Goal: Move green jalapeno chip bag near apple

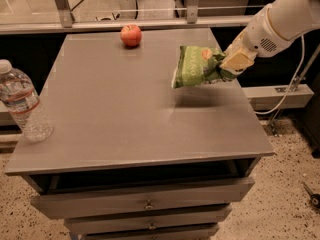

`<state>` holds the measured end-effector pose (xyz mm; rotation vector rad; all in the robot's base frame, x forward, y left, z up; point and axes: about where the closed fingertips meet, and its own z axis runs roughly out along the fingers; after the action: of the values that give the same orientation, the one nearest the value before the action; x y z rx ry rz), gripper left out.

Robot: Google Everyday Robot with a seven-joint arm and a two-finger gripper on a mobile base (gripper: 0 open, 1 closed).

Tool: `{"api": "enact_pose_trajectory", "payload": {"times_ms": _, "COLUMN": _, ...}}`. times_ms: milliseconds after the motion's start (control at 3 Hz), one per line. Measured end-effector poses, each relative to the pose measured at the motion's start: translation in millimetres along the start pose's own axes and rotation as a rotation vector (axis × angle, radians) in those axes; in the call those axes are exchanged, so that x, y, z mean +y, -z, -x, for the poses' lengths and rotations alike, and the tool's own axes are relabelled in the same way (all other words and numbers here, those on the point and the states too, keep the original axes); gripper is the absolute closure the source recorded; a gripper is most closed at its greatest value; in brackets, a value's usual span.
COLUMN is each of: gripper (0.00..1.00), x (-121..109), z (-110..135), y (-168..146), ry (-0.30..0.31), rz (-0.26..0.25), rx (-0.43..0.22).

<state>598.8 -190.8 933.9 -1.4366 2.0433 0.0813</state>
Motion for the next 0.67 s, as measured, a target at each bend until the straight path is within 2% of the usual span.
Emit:
{"api": "enact_pose_trajectory", "payload": {"times_ms": 333, "gripper": 1.00, "x": -12, "z": 3, "y": -10, "ry": -0.004, "rz": -0.007, "rx": -0.014}}
{"api": "enact_pose_trajectory", "payload": {"times_ms": 667, "gripper": 1.00, "x": -47, "z": 2, "y": -25, "ry": -0.041, "rz": -0.062, "rx": -0.032}}
